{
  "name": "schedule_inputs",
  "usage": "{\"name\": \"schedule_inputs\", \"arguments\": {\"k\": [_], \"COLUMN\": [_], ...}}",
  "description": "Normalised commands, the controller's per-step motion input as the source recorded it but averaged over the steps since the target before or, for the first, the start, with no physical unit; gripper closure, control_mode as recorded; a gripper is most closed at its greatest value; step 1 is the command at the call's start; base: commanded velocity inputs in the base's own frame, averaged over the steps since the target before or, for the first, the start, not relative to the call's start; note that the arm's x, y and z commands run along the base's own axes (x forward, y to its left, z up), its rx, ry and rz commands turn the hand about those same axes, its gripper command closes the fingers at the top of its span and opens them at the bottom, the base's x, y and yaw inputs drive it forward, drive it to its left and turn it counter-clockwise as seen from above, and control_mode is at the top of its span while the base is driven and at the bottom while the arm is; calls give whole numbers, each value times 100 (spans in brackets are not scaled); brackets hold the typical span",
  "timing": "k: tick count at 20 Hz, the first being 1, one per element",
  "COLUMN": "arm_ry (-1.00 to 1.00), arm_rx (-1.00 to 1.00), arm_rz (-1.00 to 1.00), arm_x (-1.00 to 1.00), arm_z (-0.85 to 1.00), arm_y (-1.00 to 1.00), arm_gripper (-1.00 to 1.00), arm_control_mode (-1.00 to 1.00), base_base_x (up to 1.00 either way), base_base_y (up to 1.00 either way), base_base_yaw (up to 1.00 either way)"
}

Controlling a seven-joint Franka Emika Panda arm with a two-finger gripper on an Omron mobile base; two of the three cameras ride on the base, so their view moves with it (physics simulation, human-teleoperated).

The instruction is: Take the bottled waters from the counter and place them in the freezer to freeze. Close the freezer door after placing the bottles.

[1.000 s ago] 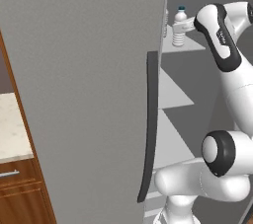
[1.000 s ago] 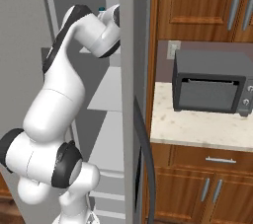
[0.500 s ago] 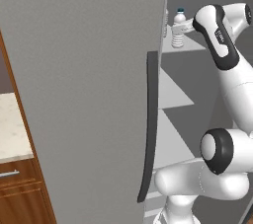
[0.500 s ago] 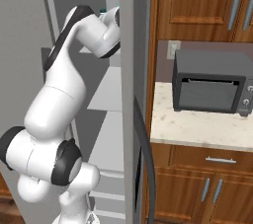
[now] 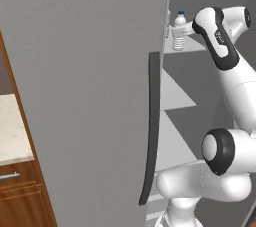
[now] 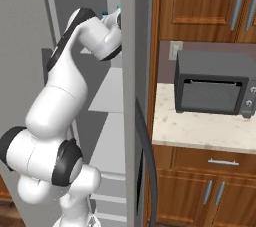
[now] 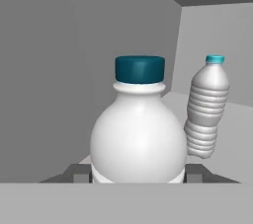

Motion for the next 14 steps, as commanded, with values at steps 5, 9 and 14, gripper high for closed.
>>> {"name": "schedule_inputs", "arguments": {"k": [5, 9, 14], "arm_ry": [0, 0, 0], "arm_rx": [0, 0, 0], "arm_rz": [0, 0, 0], "arm_x": [28, 36, 31], "arm_z": [-7, -8, -9], "arm_y": [0, 0, 0], "arm_gripper": [100, 100, 100], "arm_control_mode": [-100, -100, -100], "base_base_x": [0, 0, 0], "base_base_y": [0, 0, 0], "base_base_yaw": [0, 0, 0]}}
